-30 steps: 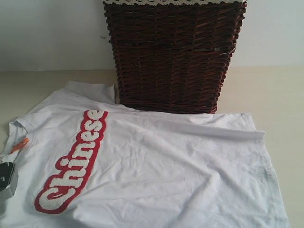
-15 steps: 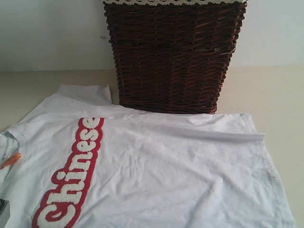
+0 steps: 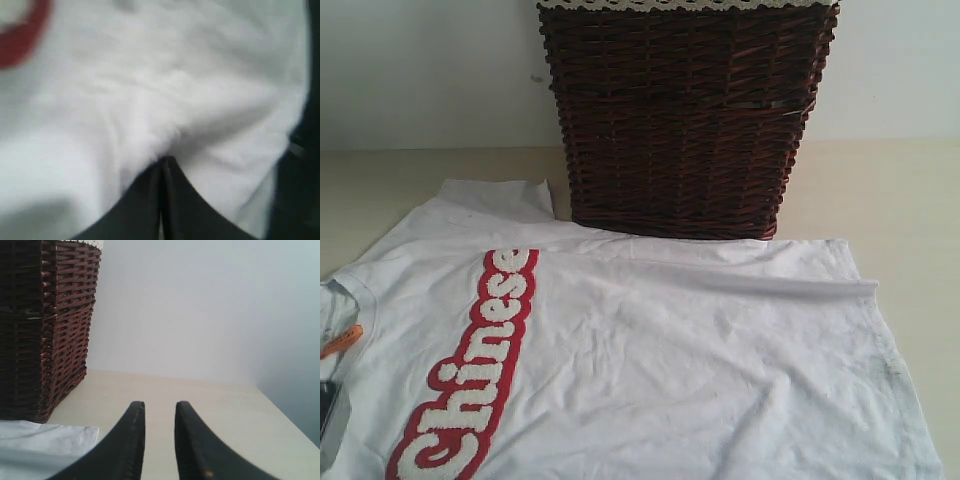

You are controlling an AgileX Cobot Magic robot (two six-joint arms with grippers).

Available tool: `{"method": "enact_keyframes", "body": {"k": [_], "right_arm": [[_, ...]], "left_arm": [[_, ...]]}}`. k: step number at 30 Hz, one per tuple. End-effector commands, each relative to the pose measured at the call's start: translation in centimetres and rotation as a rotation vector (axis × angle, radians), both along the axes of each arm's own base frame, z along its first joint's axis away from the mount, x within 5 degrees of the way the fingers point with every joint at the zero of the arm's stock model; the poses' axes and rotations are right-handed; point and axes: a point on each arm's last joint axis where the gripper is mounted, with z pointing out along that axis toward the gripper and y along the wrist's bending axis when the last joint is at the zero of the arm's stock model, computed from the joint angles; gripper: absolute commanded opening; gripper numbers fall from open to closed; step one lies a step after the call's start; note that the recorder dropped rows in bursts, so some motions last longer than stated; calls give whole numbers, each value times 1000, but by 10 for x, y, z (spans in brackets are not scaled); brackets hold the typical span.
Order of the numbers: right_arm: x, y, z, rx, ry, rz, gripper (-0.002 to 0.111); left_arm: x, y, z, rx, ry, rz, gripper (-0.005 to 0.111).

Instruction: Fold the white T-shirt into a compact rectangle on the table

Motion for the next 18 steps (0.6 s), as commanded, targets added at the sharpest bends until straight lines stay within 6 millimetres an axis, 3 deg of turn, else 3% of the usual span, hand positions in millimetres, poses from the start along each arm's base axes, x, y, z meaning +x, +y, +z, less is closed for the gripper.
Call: {"method": "enact_keyframes", "body": {"k": [1, 7, 10, 13, 18], "right_arm": [[0, 0, -1, -3, -3, 3, 23], [0, 0, -1, -3, -3, 3, 23], [0, 0, -1, -3, -3, 3, 23], [0, 0, -1, -3, -3, 3, 23], [0, 0, -1, -3, -3, 3, 23]], "left_arm": [[38, -4, 30, -44, -248, 205, 0], [74, -12, 97, -332, -411, 743, 0], [74, -12, 113, -389, -455, 826, 0], [69, -9, 114, -348, -491, 807, 0], [64, 14, 84, -122, -606, 958, 0]]}}
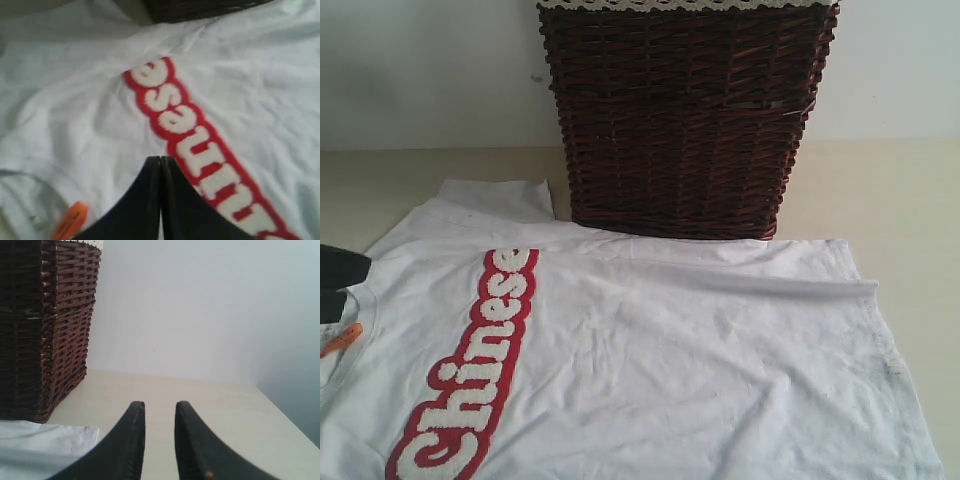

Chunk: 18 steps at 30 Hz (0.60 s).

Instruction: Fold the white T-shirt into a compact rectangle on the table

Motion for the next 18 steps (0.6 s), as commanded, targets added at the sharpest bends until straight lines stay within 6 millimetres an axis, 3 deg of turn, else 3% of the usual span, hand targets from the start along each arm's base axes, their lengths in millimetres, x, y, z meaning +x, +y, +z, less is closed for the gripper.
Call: {"method": "enact_keyframes", "body": {"k": [1, 5, 7, 11, 14, 18], "right_arm": [[0, 0, -1, -3, -3, 3, 23], [0, 0, -1, -3, -3, 3, 23], [0, 0, -1, -3, -3, 3, 23], [0, 0, -1, -3, -3, 3, 23], [0, 0, -1, -3, -3, 3, 23], [0, 0, -1, -3, -3, 3, 23]], "left_arm": [[-5, 22, -27, 194, 0, 178, 0], [-12, 20, -42, 352, -8, -29, 0], [-17, 12, -46, 321, 10, -149, 0], [-24, 1, -51, 210, 60, -221, 0], [-15, 9, -57, 252, 58, -136, 0], [10, 15, -53, 352, -7, -155, 0]]}}
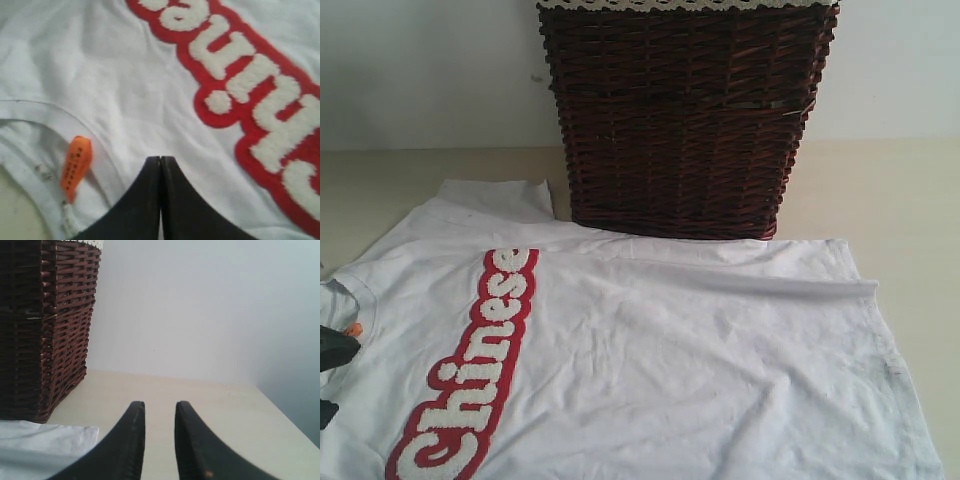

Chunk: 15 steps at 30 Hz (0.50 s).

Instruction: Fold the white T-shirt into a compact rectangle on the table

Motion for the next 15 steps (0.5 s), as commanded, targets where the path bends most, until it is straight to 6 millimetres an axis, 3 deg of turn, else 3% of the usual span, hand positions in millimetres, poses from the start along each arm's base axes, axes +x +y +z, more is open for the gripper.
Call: {"method": "enact_keyframes", "body": {"k": [1, 5, 11, 15], "right_arm": [[0, 0, -1, -3, -3, 3, 23], [0, 0, -1, -3, -3, 3, 23], [0, 0, -1, -3, -3, 3, 23], [0, 0, -1, -3, -3, 3, 23]], "left_arm": [[27, 6, 6, 74, -66, -7, 0], [39, 4, 9, 146, -79, -172, 0], [11, 0, -1, 279, 107, -651, 0], [-2, 5, -4, 270, 283, -660, 0]]}}
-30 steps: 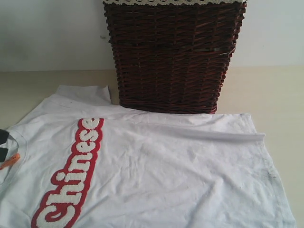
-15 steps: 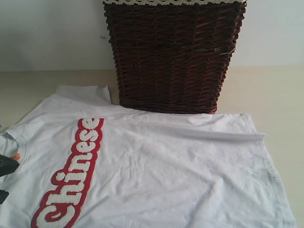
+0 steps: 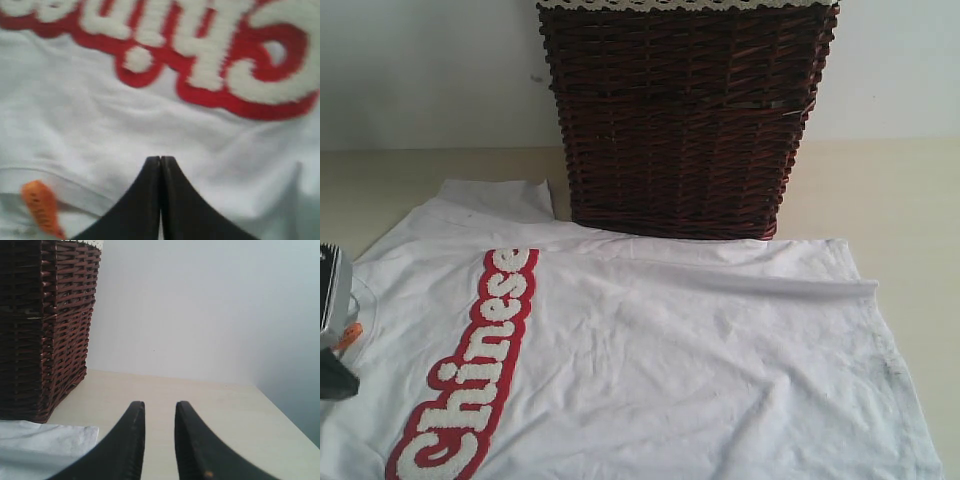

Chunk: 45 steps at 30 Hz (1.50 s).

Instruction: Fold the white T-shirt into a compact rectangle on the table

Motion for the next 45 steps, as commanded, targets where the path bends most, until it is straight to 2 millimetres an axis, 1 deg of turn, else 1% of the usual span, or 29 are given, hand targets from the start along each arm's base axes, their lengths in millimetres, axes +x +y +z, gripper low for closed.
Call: {"method": "enact_keyframes", "body": {"k": [1, 4, 7, 9, 11, 12, 14, 16, 17, 18, 20, 22, 25, 27, 31, 34, 37, 41, 42, 43, 45], "right_arm": [[0, 0, -1, -3, -3, 3, 23], [0, 0, -1, -3, -3, 3, 23], [0, 0, -1, -3, -3, 3, 23], [0, 0, -1, -3, -3, 3, 23], [0, 0, -1, -3, -3, 3, 23], [0, 0, -1, -3, -3, 3, 23], [0, 0, -1, -3, -3, 3, 23], [0, 0, -1, -3, -3, 3, 23], [0, 0, -1, -3, -3, 3, 23], [0, 0, -1, -3, -3, 3, 23], [0, 0, -1, -3, -3, 3, 23], [0, 0, -1, -3, -3, 3, 23], [0, 0, -1, -3, -3, 3, 23], [0, 0, -1, -3, -3, 3, 23], [0, 0, -1, -3, -3, 3, 23], [0, 0, -1, -3, -3, 3, 23], [0, 0, -1, -3, -3, 3, 23], [0, 0, -1, -3, -3, 3, 23], [0, 0, -1, -3, -3, 3, 23], [0, 0, -1, -4, -3, 3, 23], [0, 0, -1, -4, -3, 3, 23]], "left_arm": [[-13, 6, -3, 66, 171, -3, 0], [-12, 11, -4, 122, 157, -17, 0], [1, 16, 2, 178, 67, -20, 0], [11, 17, 7, 188, -7, 14, 0], [18, 18, 8, 190, -45, 29, 0], [20, 18, 6, 197, -53, 13, 1], [21, 18, -1, 211, -40, -49, 9], [21, 18, -10, 216, 1, -107, 25], [21, 18, -15, 215, 16, -123, 38], [21, 18, -18, 214, 27, -126, 52], [26, 19, -23, 227, 10, -115, 85], [35, 22, -24, 261, -73, -77, 105], [42, 26, -21, 312, -165, -88, 105], [43, 27, -21, 332, -175, -120, 105], [39, 25, -22, 312, -118, -142, 105], [42, 22, -18, 262, -30, -130, 105], [56, 19, -8, 195, 68, -88, 104], [85, 18, 1, 150, 107, -12, 104], [92, 17, 3, 136, 150, -13, 104], [94, 17, 3, 140, 170, -27, 104], [96, 22, -9, 191, 208, -75, 104]]}}
